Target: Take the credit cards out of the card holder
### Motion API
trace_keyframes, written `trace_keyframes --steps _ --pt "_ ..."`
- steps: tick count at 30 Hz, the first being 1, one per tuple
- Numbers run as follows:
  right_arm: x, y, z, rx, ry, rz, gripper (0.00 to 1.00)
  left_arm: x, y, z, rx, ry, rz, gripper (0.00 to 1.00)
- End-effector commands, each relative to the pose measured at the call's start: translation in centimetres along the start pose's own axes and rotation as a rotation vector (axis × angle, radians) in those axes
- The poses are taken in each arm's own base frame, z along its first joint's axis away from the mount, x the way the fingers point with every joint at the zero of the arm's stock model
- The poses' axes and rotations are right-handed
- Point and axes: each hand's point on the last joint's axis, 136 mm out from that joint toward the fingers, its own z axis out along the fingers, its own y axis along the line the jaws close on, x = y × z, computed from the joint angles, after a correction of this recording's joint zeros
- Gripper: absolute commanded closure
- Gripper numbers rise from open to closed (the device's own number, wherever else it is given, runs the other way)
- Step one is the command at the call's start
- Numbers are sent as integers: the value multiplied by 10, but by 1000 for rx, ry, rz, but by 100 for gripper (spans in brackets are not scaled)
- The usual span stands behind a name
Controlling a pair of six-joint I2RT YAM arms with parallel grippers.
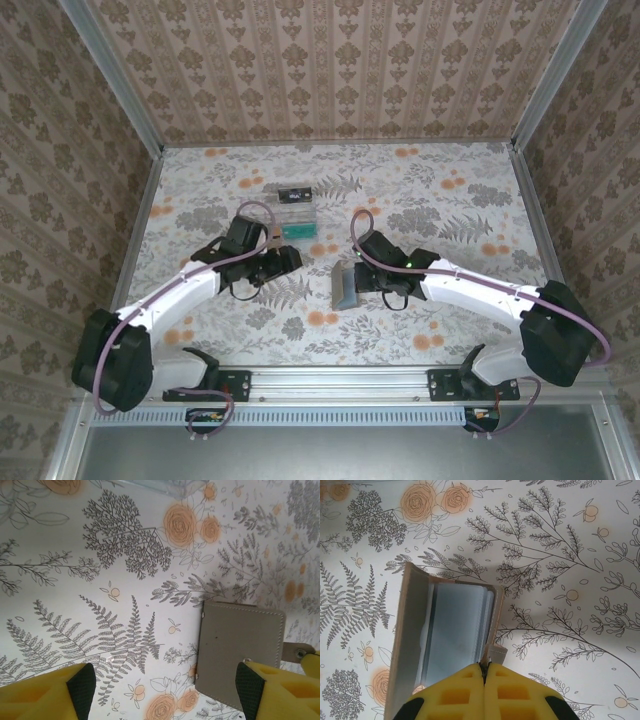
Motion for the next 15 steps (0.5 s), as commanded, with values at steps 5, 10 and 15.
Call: trace_keyframes --steps 5,10,15 --pt "-30 57 -34 -245 -66 -18 100 -9 -11 -2 10 -23 55 23" --pt "-29 70 -33 -273 -32 -33 100 -8 -9 -2 3 -21 63 23" --pt "-20 46 -23 -173 -25 -20 100 -5 -7 -1 9 -15 55 23"
